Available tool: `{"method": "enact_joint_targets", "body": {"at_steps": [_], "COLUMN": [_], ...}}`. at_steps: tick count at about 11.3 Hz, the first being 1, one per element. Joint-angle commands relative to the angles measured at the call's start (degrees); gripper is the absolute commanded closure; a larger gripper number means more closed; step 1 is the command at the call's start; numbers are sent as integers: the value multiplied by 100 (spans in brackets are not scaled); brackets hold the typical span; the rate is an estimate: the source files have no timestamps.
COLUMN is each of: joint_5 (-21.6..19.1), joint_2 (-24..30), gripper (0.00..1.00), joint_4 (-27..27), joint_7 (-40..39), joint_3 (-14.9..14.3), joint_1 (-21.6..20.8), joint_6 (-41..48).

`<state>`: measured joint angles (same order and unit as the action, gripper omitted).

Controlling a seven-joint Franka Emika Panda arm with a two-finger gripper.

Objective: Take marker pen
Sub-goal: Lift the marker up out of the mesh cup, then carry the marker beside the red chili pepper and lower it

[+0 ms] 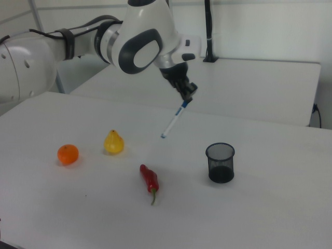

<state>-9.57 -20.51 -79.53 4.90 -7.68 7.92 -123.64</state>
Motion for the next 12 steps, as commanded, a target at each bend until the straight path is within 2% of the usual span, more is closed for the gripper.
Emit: {"method": "enact_joint_targets", "body": {"at_steps": [1, 5, 10, 12], "joint_5": [-72, 208, 508, 552], "joint_2": [153, -84, -453, -559], "gripper": [100, 100, 100, 100], "joint_4": [-159, -290, -607, -642], "joint_7": [-428, -806, -763, -771], "joint_3": [415, 443, 443, 443], "joint_1": [-88, -773, -1362, -1451], "joint_6": [1163, 2018, 2195, 2195]}}
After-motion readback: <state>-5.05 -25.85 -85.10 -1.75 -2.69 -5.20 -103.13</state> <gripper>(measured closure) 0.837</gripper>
